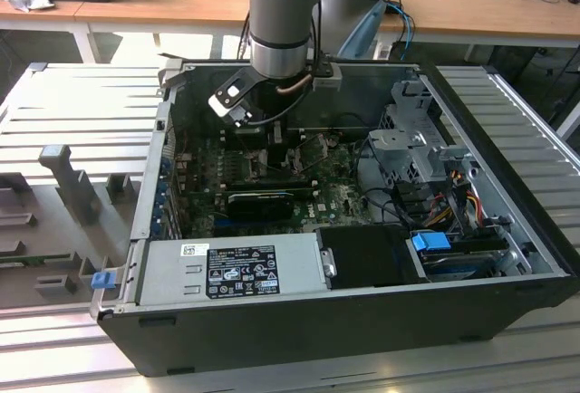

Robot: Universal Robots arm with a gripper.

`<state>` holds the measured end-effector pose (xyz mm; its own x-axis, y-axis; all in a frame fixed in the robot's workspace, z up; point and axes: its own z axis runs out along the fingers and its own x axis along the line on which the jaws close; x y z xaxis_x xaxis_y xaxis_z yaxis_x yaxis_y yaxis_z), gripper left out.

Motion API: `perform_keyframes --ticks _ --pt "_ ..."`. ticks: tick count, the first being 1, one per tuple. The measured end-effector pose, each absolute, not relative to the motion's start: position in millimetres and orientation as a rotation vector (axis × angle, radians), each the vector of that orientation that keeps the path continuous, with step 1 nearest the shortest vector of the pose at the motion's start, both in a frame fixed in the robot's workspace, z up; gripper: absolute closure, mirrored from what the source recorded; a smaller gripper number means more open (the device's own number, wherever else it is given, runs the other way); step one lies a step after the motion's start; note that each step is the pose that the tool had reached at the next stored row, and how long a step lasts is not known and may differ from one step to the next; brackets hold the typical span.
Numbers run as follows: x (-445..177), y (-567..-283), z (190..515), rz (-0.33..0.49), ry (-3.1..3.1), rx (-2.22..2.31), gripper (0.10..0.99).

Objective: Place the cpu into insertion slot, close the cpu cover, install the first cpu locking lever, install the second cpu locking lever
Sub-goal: 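Place the cpu into insertion slot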

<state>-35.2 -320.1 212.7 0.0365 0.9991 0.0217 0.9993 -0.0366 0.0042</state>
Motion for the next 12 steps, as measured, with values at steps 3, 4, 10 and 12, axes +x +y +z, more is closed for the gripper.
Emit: perform_keyframes --ticks 3,4,10,12 --pt "-35.2 -319.9 209.0 -0.029 -2.172 -2.253 0.557" --pt "-35.2 -319.8 207.8 -0.029 -2.172 -2.253 0.557" --pt "-35.2 -319.8 204.2 -0.028 -2.172 -2.253 0.557" --pt "-35.1 -319.8 203.7 -0.028 -2.174 -2.252 0.557"
